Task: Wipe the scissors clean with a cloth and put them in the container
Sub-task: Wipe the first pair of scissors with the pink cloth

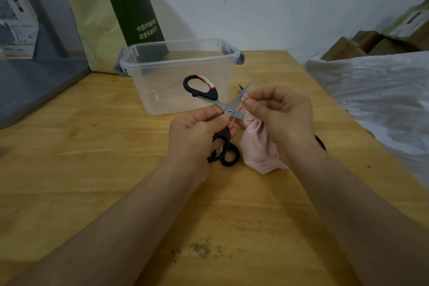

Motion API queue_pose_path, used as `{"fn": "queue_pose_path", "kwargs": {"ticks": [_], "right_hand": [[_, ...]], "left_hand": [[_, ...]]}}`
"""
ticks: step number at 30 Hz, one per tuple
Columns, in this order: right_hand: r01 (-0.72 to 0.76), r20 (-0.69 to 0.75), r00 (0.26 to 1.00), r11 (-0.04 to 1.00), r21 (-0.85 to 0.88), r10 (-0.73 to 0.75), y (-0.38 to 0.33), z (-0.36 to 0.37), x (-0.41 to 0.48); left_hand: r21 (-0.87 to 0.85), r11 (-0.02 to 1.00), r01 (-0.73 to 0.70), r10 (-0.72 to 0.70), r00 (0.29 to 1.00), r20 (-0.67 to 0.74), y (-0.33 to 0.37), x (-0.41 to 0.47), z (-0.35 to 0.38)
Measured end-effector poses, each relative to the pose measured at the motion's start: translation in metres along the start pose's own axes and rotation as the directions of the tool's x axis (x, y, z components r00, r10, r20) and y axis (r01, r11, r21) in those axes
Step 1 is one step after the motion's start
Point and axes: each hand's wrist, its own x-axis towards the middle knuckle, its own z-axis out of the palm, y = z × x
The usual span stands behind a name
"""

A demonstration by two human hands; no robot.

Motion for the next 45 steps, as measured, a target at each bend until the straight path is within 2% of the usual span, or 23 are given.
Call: {"fn": "queue_pose_path", "kwargs": {"ticks": [2, 5, 7, 10, 13, 17, 22, 32, 36, 42, 45], "right_hand": [[-0.023, 0.109, 0.994, 0.999, 0.037, 0.019, -0.002, -0.005, -0.002], [-0.006, 0.251, 0.968, 0.999, -0.037, 0.015, -0.003, -0.005, -0.006], [0.044, 0.243, 0.97, 0.995, -0.09, -0.02, -0.002, -0.003, -0.006], [0.031, 0.206, 0.979, 0.997, -0.071, -0.015, -0.002, 0.002, -0.005], [0.013, 0.105, 0.994, 0.995, -0.103, -0.002, 0.002, 0.007, -0.001], [-0.044, -0.013, 0.999, 0.998, -0.037, 0.043, 0.001, -0.001, 0.002], [-0.11, 0.202, 0.972, 0.993, -0.04, 0.116, -0.008, -0.006, -0.004], [-0.196, 0.216, 0.954, 0.978, -0.067, 0.206, -0.009, -0.006, 0.0], [-0.19, 0.207, 0.955, 0.974, -0.12, 0.211, -0.01, -0.013, 0.0], [-0.137, 0.214, 0.966, 0.989, -0.054, 0.145, -0.01, -0.004, -0.003], [-0.124, 0.216, 0.965, 0.985, -0.12, 0.148, -0.011, -0.008, -0.001]], "left_hand": [[-0.008, 1.0, 0.001, -0.001, 1.0, -0.009, 0.001, 0.0, -0.001], [-0.014, 1.0, 0.019, -0.019, 1.0, -0.016, 0.0, 0.002, -0.002], [-0.004, 1.0, 0.021, -0.021, 1.0, -0.004, -0.001, 0.001, -0.002], [-0.005, 1.0, 0.017, -0.017, 1.0, 0.013, 0.0, 0.0, -0.002], [-0.029, 0.999, 0.026, -0.025, 1.0, 0.004, 0.001, 0.001, 0.0], [-0.009, 1.0, 0.006, -0.006, 1.0, -0.006, 0.0, 0.002, -0.001], [0.015, 1.0, -0.001, 0.001, 1.0, 0.001, 0.0, 0.002, -0.002], [0.073, 0.997, 0.0, 0.0, 1.0, 0.0, 0.002, 0.003, -0.005], [0.067, 0.998, -0.013, 0.015, 0.999, -0.039, 0.007, 0.004, -0.007], [0.091, 0.996, 0.005, -0.005, 1.0, 0.005, 0.003, 0.0, -0.005], [0.065, 0.998, 0.001, 0.001, 0.999, -0.036, 0.008, 0.003, -0.007]]}}
